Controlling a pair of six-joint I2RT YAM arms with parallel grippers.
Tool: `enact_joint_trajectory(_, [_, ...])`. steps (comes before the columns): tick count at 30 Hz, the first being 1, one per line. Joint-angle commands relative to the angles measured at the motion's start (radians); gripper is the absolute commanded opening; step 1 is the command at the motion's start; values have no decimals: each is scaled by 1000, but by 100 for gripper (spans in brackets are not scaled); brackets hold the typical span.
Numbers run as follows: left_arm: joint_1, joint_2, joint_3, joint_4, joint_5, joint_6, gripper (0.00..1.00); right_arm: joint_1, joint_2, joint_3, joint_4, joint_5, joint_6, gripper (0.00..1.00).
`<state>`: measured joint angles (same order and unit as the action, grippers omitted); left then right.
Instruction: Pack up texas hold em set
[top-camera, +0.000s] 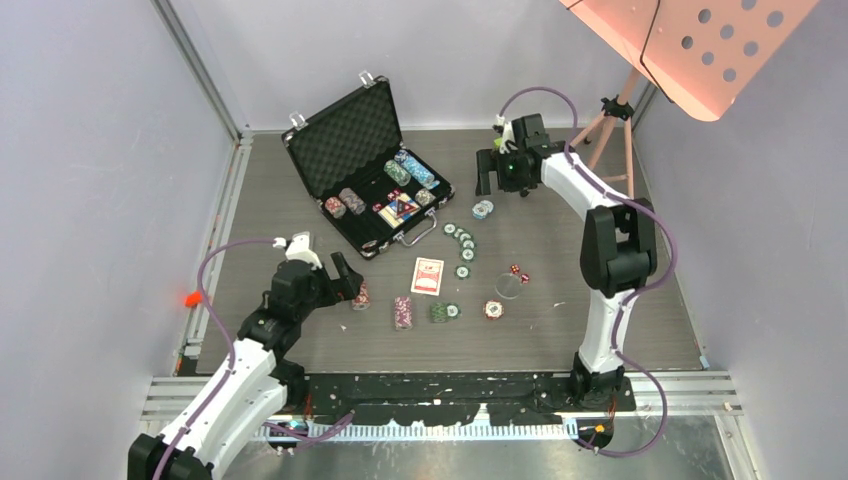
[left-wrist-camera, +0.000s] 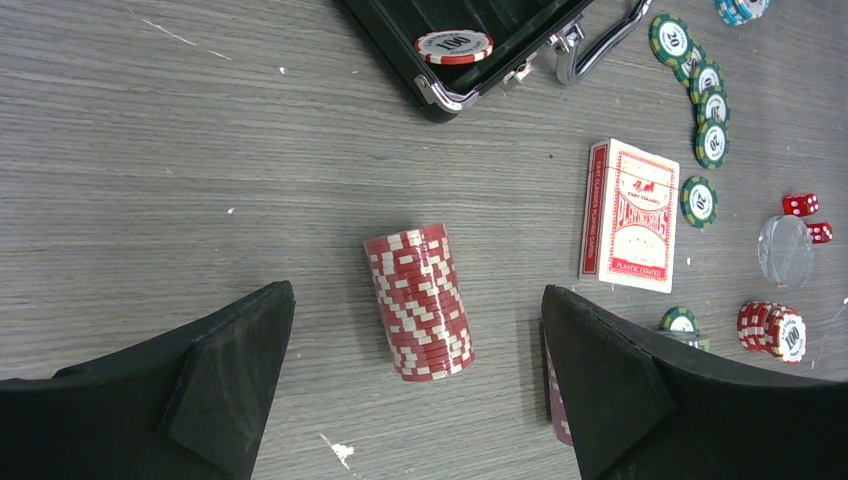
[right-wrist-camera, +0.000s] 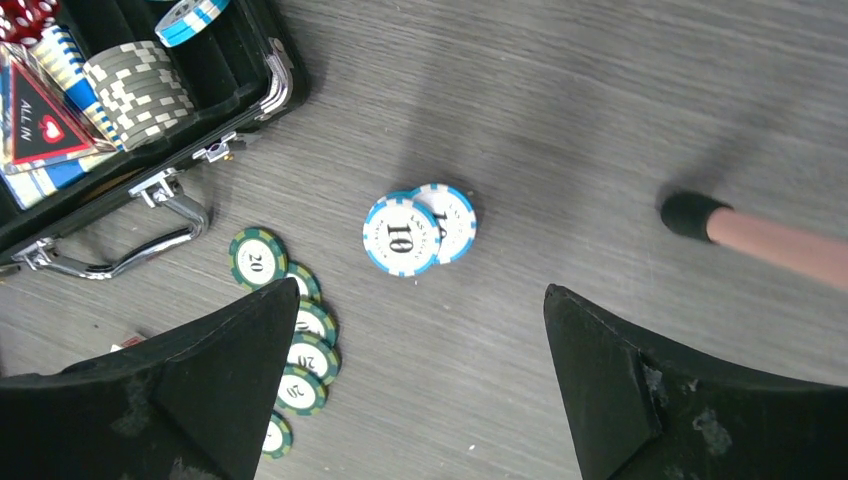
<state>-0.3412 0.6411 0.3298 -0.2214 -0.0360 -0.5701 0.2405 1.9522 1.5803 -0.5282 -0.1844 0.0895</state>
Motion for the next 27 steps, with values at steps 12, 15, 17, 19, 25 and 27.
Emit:
enact_joint_trajectory(12, [-4, -7, -14, 80, -13, 16, 98, 17, 232, 304, -222, -104, -183, 100])
enact_joint_trajectory(15, [-4, -23, -26, 89, -17, 16, 98, 17, 252, 324, -236, -112, -189, 100])
enact_joint_trajectory(17, [-4, -27, -27, 90, -21, 14, 98, 17, 261, 332, -246, -115, -194, 100])
enact_joint_trajectory(19, [-4, -23, -26, 90, -23, 13, 98, 17, 280, 342, -249, -119, -194, 100])
enact_joint_trajectory(25, [-4, -13, -23, 90, -22, 13, 98, 17, 316, 360, -241, -138, -179, 100])
enact_joint_trajectory(27, [-4, -13, -23, 90, -22, 13, 98, 17, 325, 363, -238, -137, -174, 100])
